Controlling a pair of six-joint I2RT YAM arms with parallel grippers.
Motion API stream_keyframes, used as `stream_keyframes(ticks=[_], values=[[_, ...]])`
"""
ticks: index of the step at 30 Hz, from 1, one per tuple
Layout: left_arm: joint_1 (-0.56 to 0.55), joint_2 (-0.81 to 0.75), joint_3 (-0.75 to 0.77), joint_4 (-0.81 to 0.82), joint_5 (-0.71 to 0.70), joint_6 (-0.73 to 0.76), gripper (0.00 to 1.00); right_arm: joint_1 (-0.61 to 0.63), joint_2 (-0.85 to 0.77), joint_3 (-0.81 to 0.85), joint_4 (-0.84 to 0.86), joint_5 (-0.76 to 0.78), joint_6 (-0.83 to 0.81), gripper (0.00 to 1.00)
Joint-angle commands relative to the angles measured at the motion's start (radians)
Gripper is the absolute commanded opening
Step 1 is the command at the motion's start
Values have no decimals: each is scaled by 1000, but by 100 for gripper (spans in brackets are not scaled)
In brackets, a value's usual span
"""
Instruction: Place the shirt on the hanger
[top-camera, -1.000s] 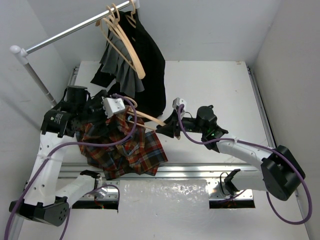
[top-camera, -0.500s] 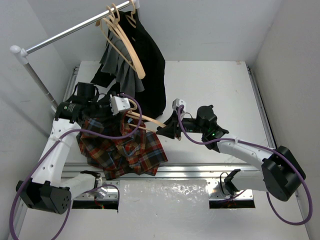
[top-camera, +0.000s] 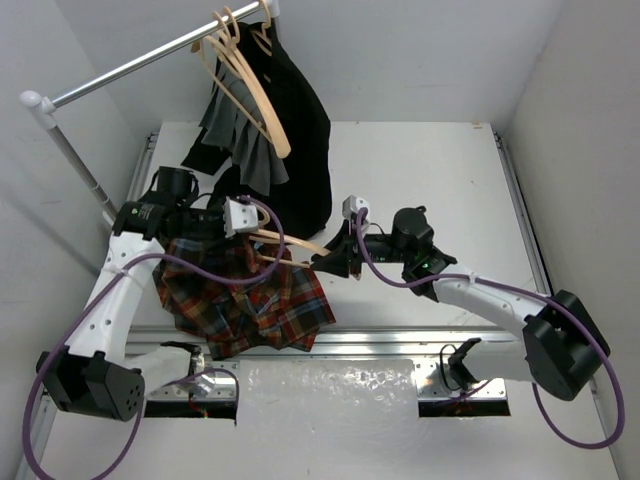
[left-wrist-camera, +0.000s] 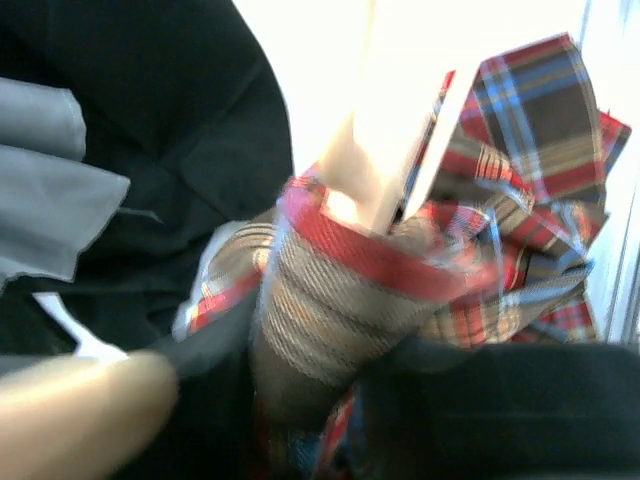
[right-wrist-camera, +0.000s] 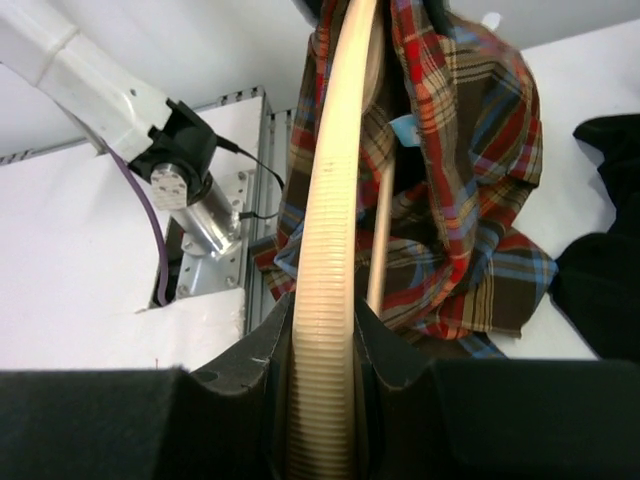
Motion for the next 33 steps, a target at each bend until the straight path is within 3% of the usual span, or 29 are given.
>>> stream_keyframes(ticks=[1,3,8,15,16,17,21,24,29,31,32,33], values=[[3,34,66,-55,170,-13,18,7,11,102,160,-44,-17,0],[3,33,85,-44,206,-65,4,7,25,120,168,-42,-21,0],[-7,23,137,-70,259,-111,5,7,89,160,212,-51,-2,0],[-14,-10,59,-17,190,-204,0,7,106,177,206,-31,-21,3],[-14,-16,54,-9,177,-212,0,7,103,176,184,-19,-26,12],[-14,-21,51,15,158,-282,0,5,102,177,159,5,-26,39],[-13,-78,16,247,-36,-468,0,5,80,228,-80,248,-58,84],[-13,-119,-4,301,-113,-499,0,5,36,222,-232,475,-28,99],[-13,-156,-10,321,-130,-553,0,-5,-140,51,-181,856,269,99],[-13,-162,-22,329,-136,-565,0,-7,-193,-7,-133,892,323,96],[-13,-167,-27,336,-144,-571,0,-7,-214,-51,-113,892,349,93],[-13,-167,-33,336,-158,-577,0,-7,-248,-65,-73,868,383,79]])
